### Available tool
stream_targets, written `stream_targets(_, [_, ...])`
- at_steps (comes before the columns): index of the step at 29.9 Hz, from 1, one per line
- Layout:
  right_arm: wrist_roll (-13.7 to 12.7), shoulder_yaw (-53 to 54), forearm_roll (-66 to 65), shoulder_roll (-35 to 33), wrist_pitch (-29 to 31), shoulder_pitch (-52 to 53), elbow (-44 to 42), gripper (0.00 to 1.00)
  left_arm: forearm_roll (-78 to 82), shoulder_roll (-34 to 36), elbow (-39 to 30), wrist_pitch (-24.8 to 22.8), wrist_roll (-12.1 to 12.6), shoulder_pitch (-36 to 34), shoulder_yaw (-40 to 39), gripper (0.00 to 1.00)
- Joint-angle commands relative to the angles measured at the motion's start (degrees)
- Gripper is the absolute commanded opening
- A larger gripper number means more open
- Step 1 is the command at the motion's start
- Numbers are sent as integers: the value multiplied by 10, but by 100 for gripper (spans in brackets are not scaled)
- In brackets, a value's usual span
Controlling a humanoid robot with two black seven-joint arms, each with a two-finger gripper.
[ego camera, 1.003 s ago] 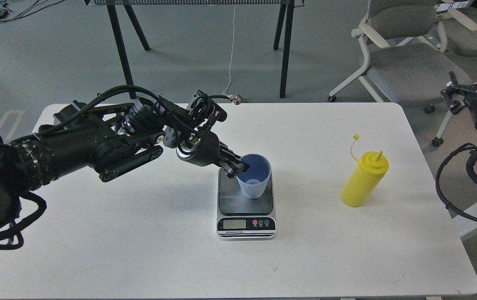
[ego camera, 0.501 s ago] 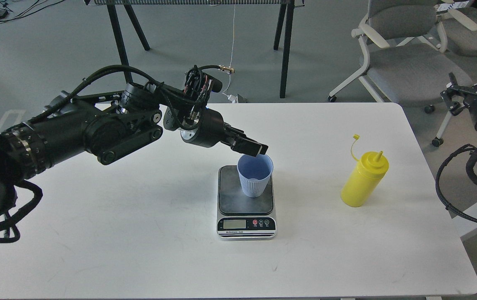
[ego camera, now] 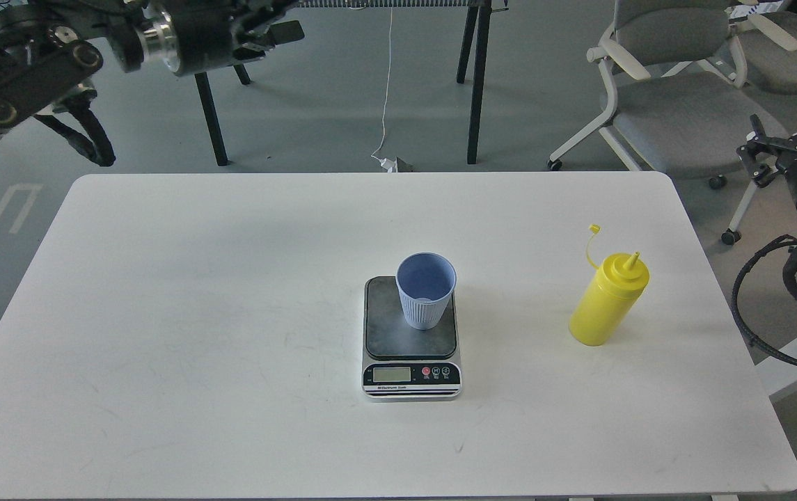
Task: Pour seasoning into cup on scale with both arms
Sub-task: 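Open the left gripper and raise it away from the cup, then bring the right gripper in low toward the yellow bottle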
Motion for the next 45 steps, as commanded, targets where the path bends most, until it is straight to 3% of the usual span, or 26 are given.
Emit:
stream_targets(1, [-2,3,1,0,0,6,3,99,-53,49,16,0,0,24,-2,99])
stream_targets(7, [-14,47,61,-9,0,8,57,99,-93,88,17,0,0,82,-21,99])
stream_targets(11, [-41,43,148,-106,0,-4,165,99,-93,90,17,0,0,116,-23,99])
stream_targets(20, [-63,48,244,-243,0,-89,313,99,-91,78,17,0,0,146,-24,99])
stream_targets(29, [-62,54,375,-282,0,-185,466,99,-88,55,17,0,0,163,-23,99])
stream_targets(45, [-50,61,395,-289,0,-352,530,100,-86,51,17,0,0,201,-23,99])
